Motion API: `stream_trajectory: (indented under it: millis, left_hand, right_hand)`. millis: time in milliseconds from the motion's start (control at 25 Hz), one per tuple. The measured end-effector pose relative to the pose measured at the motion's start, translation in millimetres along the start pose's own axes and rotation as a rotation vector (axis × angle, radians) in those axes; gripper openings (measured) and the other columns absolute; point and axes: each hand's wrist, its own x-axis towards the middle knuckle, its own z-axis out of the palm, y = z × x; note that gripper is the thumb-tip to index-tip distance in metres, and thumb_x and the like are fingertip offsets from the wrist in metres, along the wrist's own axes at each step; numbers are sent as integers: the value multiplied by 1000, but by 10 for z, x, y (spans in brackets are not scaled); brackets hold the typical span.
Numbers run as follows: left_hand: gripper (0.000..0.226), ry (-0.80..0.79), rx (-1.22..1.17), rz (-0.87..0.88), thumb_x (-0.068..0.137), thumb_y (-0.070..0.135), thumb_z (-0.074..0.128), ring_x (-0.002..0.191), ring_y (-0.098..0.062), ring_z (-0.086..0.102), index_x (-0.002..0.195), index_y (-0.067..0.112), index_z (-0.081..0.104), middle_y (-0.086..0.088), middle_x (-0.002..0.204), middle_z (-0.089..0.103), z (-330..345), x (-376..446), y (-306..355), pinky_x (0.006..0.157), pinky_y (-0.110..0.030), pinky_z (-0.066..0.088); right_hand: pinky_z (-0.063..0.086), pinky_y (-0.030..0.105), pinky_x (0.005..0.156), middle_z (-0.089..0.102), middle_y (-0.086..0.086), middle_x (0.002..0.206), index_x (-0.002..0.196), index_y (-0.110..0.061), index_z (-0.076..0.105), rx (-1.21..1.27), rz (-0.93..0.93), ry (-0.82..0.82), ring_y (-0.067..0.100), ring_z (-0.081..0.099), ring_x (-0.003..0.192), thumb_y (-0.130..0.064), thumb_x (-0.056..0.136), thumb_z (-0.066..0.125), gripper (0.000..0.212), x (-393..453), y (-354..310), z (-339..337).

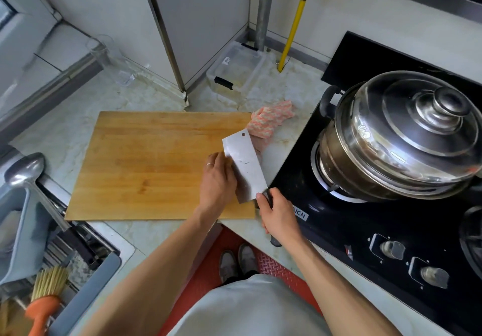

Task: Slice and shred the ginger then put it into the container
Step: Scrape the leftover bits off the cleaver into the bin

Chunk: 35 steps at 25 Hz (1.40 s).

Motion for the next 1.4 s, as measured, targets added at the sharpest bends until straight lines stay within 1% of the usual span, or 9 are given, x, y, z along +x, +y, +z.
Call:
stream_trajectory:
  millis: [240, 440, 680, 800, 880, 1000, 1120, 1240, 1400]
  left_hand:
    - [38, 2, -306, -218, 99, 10, 42, 116, -22, 56, 135, 8, 56, -9, 132, 58, -84, -119, 96, 92, -26, 43]
    - [40, -33, -389, -348, 89, 8, 47, 108, -19, 64, 125, 13, 65, -4, 119, 69, -279, 40, -43, 97, -42, 53]
    - [34, -4, -627, -510, 85, -6, 47, 101, -24, 68, 98, 16, 69, -8, 103, 72, -286, 26, 41, 98, -43, 54]
    - [34, 68, -790, -580, 92, -12, 42, 91, -21, 65, 111, 4, 66, -9, 100, 68, -379, -30, 64, 88, -37, 54]
    - [36, 84, -837, -588, 94, -12, 37, 97, -19, 64, 113, 5, 63, -10, 109, 65, -446, -95, 37, 83, -32, 57]
    - [34, 62, -870, -634, 97, -10, 39, 106, -23, 64, 117, 5, 63, -10, 114, 66, -535, -182, -19, 89, -35, 56]
    - [33, 32, -819, -627, 97, -9, 41, 104, -25, 65, 117, 5, 63, -11, 115, 67, -538, -250, -27, 94, -39, 55]
    - [36, 45, -378, -450, 93, -3, 46, 100, -19, 62, 119, 14, 65, -7, 120, 66, -477, -315, -46, 88, -32, 52]
    - [39, 119, -99, -286, 96, 6, 51, 123, -26, 49, 134, 9, 58, -11, 143, 48, -327, -376, -122, 98, -26, 38]
  right_hand:
    - [51, 29, 42, 58, 6, 74, 100, -11, 55, 64, -3, -38, 14, 59, 50, -35, 104, 50, 26, -15, -88, 133]
    - [42, 23, 40, 56, 6, 65, 97, -9, 54, 118, 19, -70, 7, 51, 39, -32, 105, 49, 25, -42, -127, 113]
    - [43, 31, 43, 54, 8, 59, 91, -5, 53, 286, 63, -128, 19, 49, 45, -31, 105, 50, 29, -31, -123, 101]
    - [41, 30, 42, 53, 9, 60, 84, -4, 51, 413, 94, -173, 20, 47, 44, -28, 105, 51, 32, -10, -124, 37]
    - [41, 30, 43, 54, 9, 62, 84, -4, 52, 461, 114, -195, 19, 47, 44, -28, 104, 52, 32, 9, -139, -9]
    - [40, 29, 42, 55, 7, 66, 85, -6, 53, 530, 130, -203, 16, 47, 46, -27, 104, 52, 28, 18, -165, -93]
    - [39, 27, 41, 55, 5, 66, 84, -7, 53, 559, 134, -188, 15, 46, 45, -26, 104, 53, 28, 50, -180, -183]
    - [40, 28, 41, 55, 5, 67, 85, -7, 53, 521, 102, -166, 15, 46, 45, -26, 104, 53, 27, 110, -166, -263]
    - [41, 29, 41, 53, 8, 68, 88, -4, 53, 417, 42, -169, 17, 46, 45, -26, 103, 54, 27, 148, -97, -325]
